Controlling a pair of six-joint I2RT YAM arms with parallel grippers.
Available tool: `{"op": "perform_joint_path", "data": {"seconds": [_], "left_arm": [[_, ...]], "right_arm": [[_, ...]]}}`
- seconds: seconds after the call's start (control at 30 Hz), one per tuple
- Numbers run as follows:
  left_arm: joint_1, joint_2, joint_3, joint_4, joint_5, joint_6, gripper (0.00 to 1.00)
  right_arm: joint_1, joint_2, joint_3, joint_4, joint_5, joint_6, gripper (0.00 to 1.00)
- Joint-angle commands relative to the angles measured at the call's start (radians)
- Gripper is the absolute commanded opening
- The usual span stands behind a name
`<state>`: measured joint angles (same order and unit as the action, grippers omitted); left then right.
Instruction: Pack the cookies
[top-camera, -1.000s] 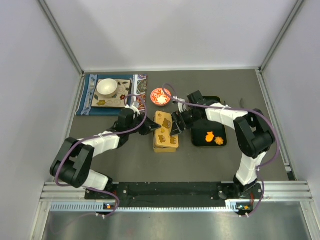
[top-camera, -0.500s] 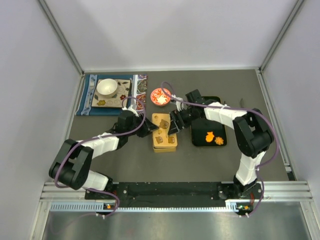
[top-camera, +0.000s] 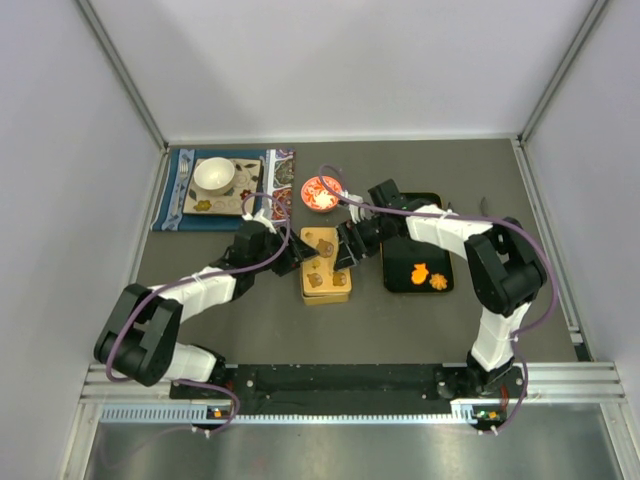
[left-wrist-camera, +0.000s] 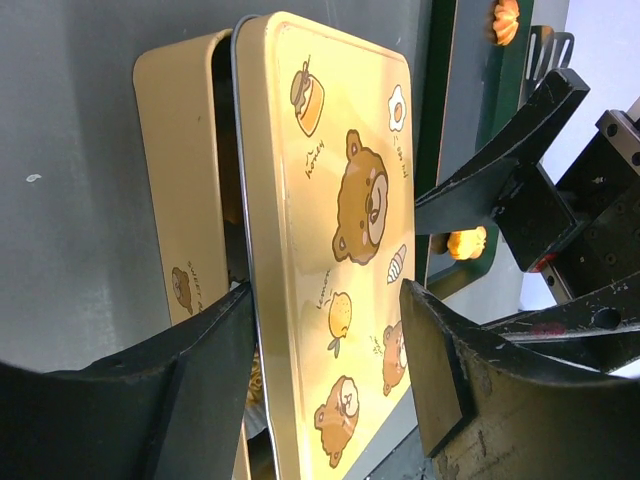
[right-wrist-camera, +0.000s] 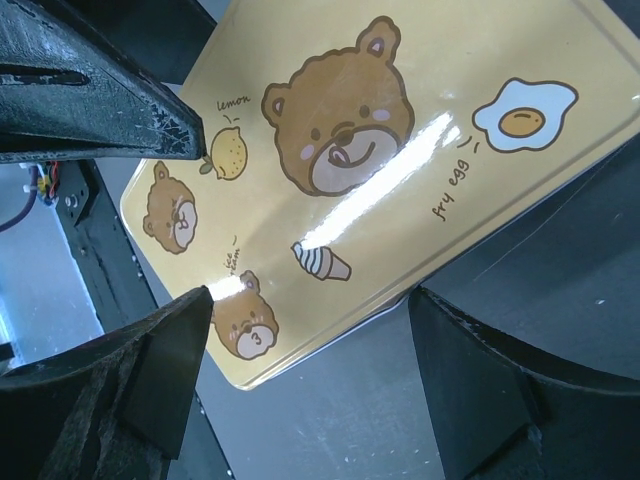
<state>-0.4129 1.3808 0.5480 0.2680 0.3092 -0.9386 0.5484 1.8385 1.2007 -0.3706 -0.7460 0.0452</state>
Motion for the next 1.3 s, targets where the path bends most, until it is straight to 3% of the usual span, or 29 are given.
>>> {"op": "perform_joint_path", "data": {"seconds": [0.0, 1.27], "left_arm": [[0.013, -0.025, 0.004, -0.059, -0.045, 0.049, 0.64], [0.034, -0.103, 0.109, -0.208, -0.041, 0.159, 0.78]], "right_arm": [[0.015, 0.001, 0.048, 0.022, 0.007, -0.022, 0.80], [0.053, 0.031, 0.100, -0.004, 0.028, -0.041, 0.79]]}}
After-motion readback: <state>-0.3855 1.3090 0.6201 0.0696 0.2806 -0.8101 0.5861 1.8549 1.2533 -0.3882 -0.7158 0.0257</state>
